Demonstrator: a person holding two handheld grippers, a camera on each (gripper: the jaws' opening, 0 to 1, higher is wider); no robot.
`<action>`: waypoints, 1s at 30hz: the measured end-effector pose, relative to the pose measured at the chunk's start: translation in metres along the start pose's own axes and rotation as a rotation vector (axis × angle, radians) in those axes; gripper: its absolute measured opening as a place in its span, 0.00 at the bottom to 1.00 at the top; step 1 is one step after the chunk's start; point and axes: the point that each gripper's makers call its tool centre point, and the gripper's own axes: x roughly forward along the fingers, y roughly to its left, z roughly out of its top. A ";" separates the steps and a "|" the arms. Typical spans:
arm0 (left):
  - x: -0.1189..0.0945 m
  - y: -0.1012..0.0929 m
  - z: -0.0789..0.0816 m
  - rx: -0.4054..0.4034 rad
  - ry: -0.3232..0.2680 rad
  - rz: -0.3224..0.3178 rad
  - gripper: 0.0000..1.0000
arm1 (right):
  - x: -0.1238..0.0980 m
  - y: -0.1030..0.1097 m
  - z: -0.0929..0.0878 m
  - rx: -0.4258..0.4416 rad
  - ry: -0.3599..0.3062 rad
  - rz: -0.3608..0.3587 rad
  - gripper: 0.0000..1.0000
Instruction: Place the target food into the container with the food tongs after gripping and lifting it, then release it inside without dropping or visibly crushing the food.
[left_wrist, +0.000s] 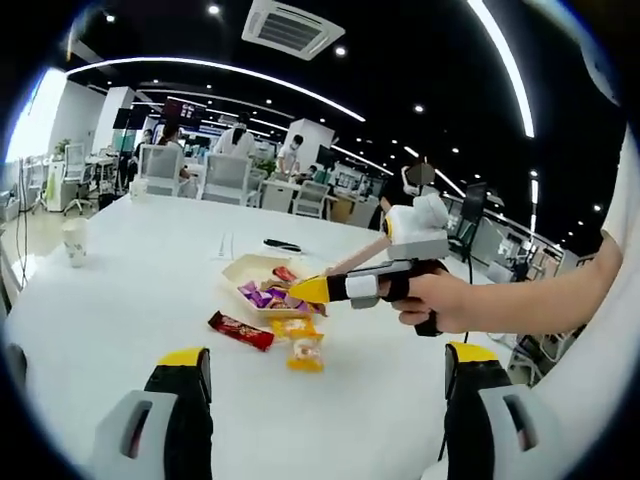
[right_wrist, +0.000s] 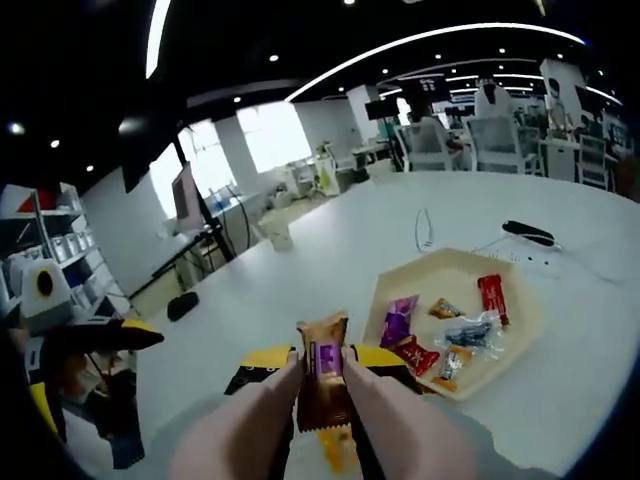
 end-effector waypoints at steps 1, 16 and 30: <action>0.001 0.000 0.000 -0.008 -0.002 -0.003 0.98 | -0.001 -0.001 0.001 -0.001 -0.003 -0.001 0.20; -0.002 0.003 0.004 -0.025 -0.028 0.001 0.99 | -0.009 -0.014 0.018 0.037 -0.052 -0.027 0.20; 0.000 -0.007 0.000 0.025 -0.018 -0.007 0.99 | -0.012 -0.026 0.040 0.055 -0.100 -0.057 0.20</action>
